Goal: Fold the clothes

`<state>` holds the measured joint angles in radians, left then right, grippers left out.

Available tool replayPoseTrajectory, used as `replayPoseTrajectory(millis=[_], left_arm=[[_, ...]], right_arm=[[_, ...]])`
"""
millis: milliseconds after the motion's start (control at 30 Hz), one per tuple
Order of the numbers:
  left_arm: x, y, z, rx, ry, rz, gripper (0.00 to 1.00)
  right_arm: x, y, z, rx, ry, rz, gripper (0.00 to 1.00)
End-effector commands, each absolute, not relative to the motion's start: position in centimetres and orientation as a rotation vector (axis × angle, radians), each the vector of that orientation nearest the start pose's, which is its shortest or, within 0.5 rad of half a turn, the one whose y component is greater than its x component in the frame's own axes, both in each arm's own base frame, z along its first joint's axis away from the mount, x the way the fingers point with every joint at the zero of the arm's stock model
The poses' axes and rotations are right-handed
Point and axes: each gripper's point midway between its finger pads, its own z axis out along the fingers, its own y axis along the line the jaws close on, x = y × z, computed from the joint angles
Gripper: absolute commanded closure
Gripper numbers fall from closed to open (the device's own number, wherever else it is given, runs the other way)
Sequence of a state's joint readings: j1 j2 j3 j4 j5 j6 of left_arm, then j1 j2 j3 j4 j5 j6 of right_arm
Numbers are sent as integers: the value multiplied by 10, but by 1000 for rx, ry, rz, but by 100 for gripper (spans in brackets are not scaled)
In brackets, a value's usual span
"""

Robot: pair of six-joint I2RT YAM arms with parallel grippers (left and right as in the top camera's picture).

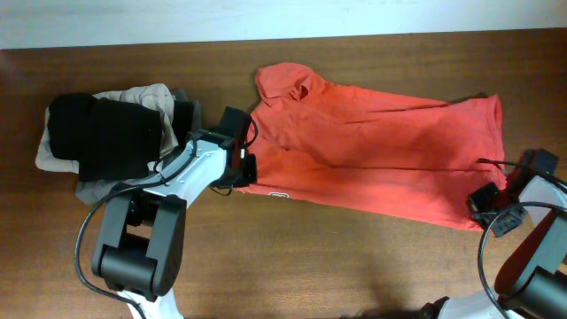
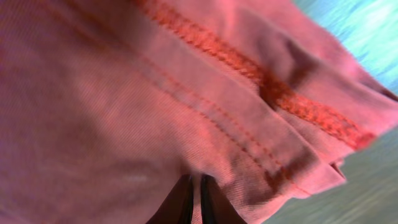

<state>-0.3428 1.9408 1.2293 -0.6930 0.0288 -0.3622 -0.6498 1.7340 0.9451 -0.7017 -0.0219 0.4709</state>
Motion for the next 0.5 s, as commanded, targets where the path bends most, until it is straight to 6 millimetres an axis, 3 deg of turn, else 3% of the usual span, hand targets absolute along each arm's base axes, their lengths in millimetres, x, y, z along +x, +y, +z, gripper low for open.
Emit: replayPoseTrajectory(millis=[0,167,300,333,467], left_arm=[[359,-125,7,-30,2975,-67,84],[360,-125,7,-30,2973,-67,77],[358,-125,9,-30,2975,-67,48],[358,-125,12,-30,2973,-67,45],[367,-128,47,-30,2917,-96,29]], right_arm=[[219,-212,-7,1681,2580,-252,88],[240,-214,4,1586,2591,-181,88],[243,-218,7,1580,2579,-183,88],[244,-218,7,1579,2577,-183,88],[243,-217,7,1580,2580,-182,88]])
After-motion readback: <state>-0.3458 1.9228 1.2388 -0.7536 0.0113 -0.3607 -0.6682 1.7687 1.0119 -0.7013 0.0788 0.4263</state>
